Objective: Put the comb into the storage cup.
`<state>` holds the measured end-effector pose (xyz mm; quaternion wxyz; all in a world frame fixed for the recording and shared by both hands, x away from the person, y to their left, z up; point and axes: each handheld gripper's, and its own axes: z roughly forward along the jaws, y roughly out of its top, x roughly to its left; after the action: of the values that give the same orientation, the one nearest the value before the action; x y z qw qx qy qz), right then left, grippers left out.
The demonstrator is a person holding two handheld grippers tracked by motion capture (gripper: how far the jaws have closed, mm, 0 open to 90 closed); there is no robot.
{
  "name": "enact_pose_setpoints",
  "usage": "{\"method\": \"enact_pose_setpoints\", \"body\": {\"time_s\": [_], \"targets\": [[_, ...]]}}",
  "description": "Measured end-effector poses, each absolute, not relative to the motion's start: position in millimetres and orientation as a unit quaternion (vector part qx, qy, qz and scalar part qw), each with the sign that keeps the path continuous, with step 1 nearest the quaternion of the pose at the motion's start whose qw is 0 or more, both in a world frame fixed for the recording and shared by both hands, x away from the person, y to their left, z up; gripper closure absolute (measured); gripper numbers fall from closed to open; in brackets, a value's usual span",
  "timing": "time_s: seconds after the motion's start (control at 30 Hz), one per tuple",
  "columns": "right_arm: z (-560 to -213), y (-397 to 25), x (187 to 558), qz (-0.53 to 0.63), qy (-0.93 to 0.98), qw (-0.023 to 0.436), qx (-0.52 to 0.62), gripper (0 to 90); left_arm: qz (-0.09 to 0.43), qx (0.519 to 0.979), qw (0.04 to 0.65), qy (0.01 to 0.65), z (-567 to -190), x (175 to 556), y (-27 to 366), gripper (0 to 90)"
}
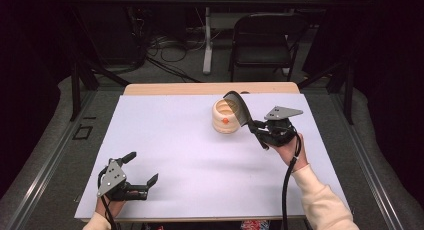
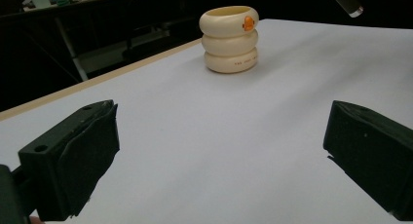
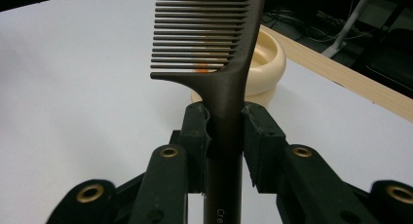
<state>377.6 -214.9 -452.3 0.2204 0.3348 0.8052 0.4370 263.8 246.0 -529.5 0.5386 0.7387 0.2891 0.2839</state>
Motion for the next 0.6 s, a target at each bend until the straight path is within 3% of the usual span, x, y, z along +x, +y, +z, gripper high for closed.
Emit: {"method": "enact_pose_setpoints", "body": {"time_s": [0.6], "targets": [[-446.0, -213.0, 382.1, 0.446, 0.801, 0.223, 0.33, 72.3, 0.284, 0.736, 0.539, 0.294, -529.7, 263.4, 246.6, 0.0]]}}
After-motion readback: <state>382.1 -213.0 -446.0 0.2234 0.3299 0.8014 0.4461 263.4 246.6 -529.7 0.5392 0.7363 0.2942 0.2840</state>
